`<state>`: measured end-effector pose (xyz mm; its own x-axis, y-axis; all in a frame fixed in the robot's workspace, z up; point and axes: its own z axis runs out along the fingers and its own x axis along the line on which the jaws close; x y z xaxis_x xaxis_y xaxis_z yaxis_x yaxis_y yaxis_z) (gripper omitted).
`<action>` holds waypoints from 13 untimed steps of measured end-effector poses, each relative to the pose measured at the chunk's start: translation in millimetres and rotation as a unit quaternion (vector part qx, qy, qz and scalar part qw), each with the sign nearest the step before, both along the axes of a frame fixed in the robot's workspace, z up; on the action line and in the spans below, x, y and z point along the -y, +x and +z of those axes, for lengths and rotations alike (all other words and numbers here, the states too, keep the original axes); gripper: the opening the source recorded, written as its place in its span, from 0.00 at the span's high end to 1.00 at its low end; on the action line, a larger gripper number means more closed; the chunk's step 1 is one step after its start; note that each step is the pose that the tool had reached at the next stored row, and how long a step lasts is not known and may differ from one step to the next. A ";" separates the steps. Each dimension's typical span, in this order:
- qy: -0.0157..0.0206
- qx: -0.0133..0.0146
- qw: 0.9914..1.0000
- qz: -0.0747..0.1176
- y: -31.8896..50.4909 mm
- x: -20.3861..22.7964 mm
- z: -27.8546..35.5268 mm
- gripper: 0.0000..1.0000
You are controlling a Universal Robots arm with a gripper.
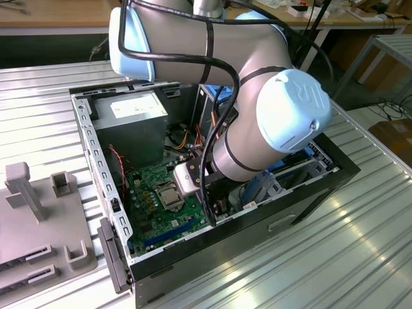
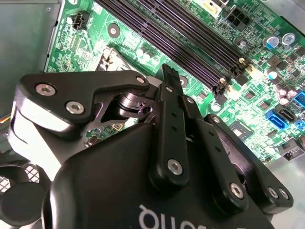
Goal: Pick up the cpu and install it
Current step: 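Install the first cpu locking lever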
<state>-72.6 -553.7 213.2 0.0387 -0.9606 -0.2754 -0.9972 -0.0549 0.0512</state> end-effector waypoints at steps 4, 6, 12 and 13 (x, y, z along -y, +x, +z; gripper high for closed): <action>0.000 0.000 1.000 0.000 0.0 -1.0 2.7 0.89; 0.000 0.000 1.000 0.000 0.0 -1.4 3.6 0.89; 0.002 0.000 1.000 0.000 0.0 -2.6 6.8 0.89; 0.002 0.000 1.000 0.000 0.0 -2.9 7.5 0.89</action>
